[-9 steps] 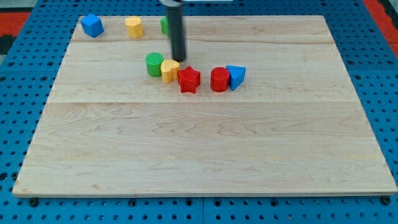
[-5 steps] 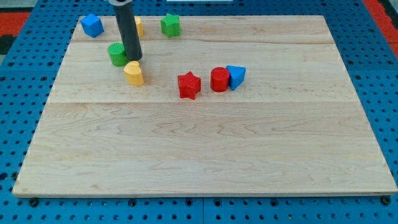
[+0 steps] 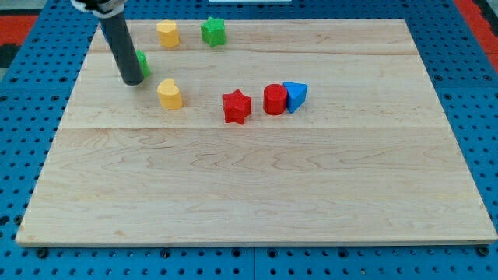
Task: Move the green circle to the bottom left of the yellow hexagon
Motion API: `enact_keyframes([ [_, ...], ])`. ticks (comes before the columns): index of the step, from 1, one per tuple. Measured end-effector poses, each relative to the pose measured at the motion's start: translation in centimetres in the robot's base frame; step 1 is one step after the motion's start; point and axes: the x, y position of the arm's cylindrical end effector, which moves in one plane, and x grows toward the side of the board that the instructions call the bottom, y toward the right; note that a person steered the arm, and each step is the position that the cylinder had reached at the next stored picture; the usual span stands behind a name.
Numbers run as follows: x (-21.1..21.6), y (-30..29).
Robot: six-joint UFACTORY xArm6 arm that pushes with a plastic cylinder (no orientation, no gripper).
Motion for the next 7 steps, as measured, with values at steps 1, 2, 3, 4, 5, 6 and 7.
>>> enact_keyframes([
  [1, -0.7, 0.7],
  [2, -2.7, -5.7],
  [3, -3.4, -5.7],
  [4, -2.0, -1.1],
  [5, -1.8, 2.0],
  [6, -1.7, 3.7],
  [7, -1.3, -3.5],
])
